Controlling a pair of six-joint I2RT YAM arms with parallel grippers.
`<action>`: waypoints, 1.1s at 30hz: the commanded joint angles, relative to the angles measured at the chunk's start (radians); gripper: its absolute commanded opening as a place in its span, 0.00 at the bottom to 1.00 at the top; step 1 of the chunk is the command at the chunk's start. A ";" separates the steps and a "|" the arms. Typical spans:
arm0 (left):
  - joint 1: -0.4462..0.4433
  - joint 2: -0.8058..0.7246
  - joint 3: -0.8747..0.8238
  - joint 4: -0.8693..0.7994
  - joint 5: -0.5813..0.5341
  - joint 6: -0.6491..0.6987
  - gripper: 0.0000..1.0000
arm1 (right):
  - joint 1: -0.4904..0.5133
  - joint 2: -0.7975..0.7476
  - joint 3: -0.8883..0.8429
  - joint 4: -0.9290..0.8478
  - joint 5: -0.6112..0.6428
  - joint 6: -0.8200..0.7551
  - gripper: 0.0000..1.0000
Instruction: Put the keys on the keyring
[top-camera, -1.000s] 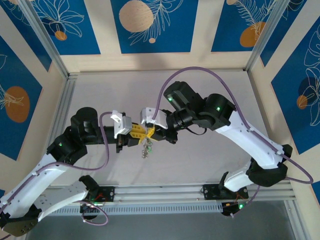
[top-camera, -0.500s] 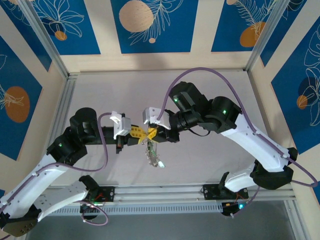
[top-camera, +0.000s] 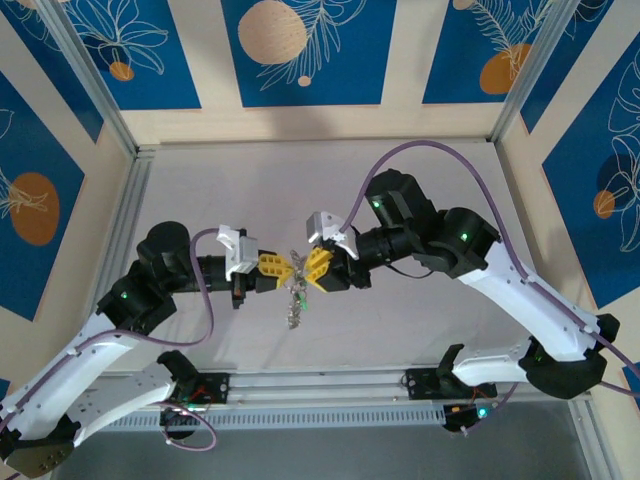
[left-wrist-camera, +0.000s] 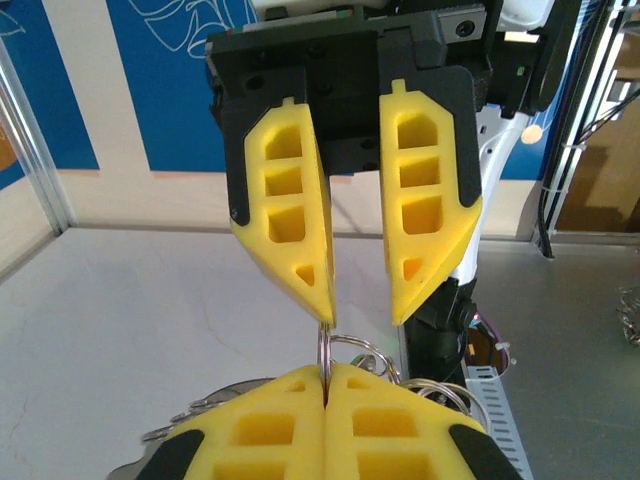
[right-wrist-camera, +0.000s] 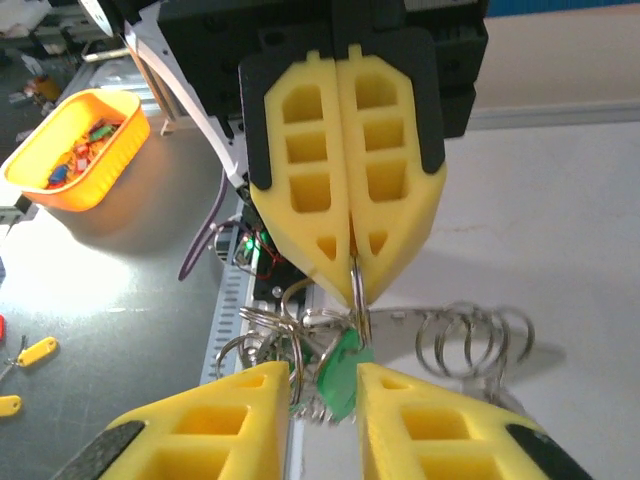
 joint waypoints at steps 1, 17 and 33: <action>-0.003 -0.020 -0.007 0.091 0.047 -0.028 0.00 | -0.011 -0.001 -0.025 0.037 -0.068 0.022 0.23; -0.002 -0.034 -0.048 0.191 0.097 -0.088 0.00 | -0.042 0.025 -0.072 0.128 -0.185 0.040 0.01; -0.002 -0.042 -0.046 0.199 0.091 -0.096 0.00 | -0.005 -0.023 -0.149 0.152 -0.160 0.041 0.06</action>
